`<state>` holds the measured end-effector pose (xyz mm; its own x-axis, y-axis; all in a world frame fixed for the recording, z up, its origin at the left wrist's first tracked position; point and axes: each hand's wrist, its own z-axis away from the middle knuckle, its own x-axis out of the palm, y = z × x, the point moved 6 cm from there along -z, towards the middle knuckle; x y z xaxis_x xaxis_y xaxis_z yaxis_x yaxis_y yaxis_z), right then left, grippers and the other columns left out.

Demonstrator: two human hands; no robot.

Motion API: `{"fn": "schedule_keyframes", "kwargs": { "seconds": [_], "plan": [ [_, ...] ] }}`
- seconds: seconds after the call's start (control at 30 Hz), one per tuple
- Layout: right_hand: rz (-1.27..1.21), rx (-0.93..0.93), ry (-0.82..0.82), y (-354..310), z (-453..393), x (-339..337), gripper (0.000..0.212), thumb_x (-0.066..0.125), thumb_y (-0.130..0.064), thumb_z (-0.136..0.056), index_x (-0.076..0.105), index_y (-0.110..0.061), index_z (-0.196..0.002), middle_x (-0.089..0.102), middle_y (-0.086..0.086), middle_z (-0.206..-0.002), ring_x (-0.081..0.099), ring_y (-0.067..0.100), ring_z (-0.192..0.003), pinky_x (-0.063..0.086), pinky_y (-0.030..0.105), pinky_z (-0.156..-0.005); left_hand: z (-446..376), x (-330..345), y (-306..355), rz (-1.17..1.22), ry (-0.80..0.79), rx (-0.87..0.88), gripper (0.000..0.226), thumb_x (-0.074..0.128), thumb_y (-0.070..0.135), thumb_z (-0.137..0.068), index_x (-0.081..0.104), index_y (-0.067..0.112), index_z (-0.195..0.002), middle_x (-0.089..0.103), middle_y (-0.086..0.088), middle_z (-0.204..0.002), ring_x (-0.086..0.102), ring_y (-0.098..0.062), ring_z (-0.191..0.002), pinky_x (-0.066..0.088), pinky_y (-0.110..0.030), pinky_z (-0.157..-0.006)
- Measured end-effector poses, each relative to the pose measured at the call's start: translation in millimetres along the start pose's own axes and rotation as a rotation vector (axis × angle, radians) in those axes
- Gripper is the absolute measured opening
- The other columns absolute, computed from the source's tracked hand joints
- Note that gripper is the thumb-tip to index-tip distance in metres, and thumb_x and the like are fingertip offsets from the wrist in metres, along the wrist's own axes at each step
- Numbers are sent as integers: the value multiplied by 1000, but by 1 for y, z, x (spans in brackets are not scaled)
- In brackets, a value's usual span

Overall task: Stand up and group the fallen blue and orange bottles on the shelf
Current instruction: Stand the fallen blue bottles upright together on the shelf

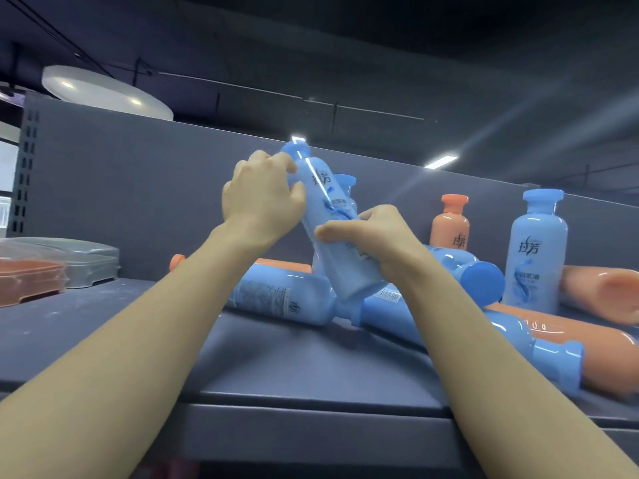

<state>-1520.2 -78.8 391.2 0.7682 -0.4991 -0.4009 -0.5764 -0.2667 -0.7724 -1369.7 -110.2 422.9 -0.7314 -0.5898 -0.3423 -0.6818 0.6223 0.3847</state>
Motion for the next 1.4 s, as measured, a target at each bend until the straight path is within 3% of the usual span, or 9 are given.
{"fn": "schedule_keyframes", "kwargs": {
  "seconds": [0.1, 0.2, 0.3, 0.4, 0.63, 0.83, 0.97, 1.13, 1.4],
  "plan": [
    [-126, 58, 22, 7, -4, 0, 35, 80, -22, -64, 69, 1, -89, 64, 7, -70, 60, 18, -53, 48, 22, -52, 2, 16, -5, 27, -155, -60, 34, 47, 32, -92, 55, 15, -120, 56, -6, -119, 52, -26, -110, 40, -35, -78],
    [-222, 75, 37, 10, -6, 2, 32, 79, -17, -67, 70, 3, -91, 65, 10, -72, 60, 20, -53, 50, 23, -52, 6, 32, -6, 263, -332, -176, 29, 44, 34, -93, 61, 11, -97, 62, -4, -96, 57, -23, -91, 44, -31, -73],
    [-243, 60, 76, 14, -11, 4, 25, 79, -19, -69, 68, -2, -83, 64, 9, -73, 60, 22, -58, 51, 27, -56, 17, 48, -5, 635, -570, -392, 28, 45, 36, -94, 62, 16, -83, 68, 1, -75, 64, -13, -72, 46, -27, -64],
    [-245, 27, 131, 17, -15, 1, 21, 79, -23, -68, 63, -10, -71, 62, 6, -71, 60, 22, -60, 51, 28, -58, 23, 57, -2, 689, -676, -410, 27, 46, 42, -93, 63, 21, -88, 70, 2, -72, 66, -11, -66, 47, -27, -62],
    [-268, 77, 186, 26, -22, 0, 51, 80, -35, -61, 66, 0, -95, 67, 13, -88, 65, 28, -70, 56, 34, -57, 26, 65, 1, 758, -707, -434, 37, 42, 48, -94, 58, 20, -111, 67, -4, -81, 64, -17, -69, 51, -32, -72],
    [-295, 110, 217, 32, -23, -1, 54, 81, -37, -59, 65, 0, -95, 66, 13, -87, 66, 30, -72, 58, 40, -56, 31, 71, 6, 791, -748, -422, 34, 38, 48, -95, 55, 24, -115, 66, -2, -82, 63, -17, -67, 47, -31, -66],
    [-281, 73, 284, 34, -26, -4, 55, 78, -41, -57, 64, -3, -95, 68, 12, -92, 69, 30, -79, 58, 37, -58, 30, 77, 6, 795, -758, -425, 42, 40, 43, -95, 39, 32, -135, 65, -6, -90, 63, -20, -70, 49, -33, -66],
    [-224, 16, 361, 35, -31, -8, 49, 77, -41, -66, 64, -9, -100, 69, 4, -97, 68, 23, -88, 57, 40, -81, 27, 77, 3, 799, -719, -446, 47, 32, 24, -96, 29, 33, -142, 62, -11, -94, 60, -21, -71, 47, -34, -64],
    [-319, 6, 332, 42, -41, -5, 46, 81, -28, -68, 62, -5, -104, 70, 8, -101, 69, 26, -90, 57, 44, -84, 24, 82, -2, 719, -675, -431, 50, 32, 21, -94, 26, 33, -143, 64, -9, -103, 64, -22, -90, 48, -32, -66]
  ]
}}
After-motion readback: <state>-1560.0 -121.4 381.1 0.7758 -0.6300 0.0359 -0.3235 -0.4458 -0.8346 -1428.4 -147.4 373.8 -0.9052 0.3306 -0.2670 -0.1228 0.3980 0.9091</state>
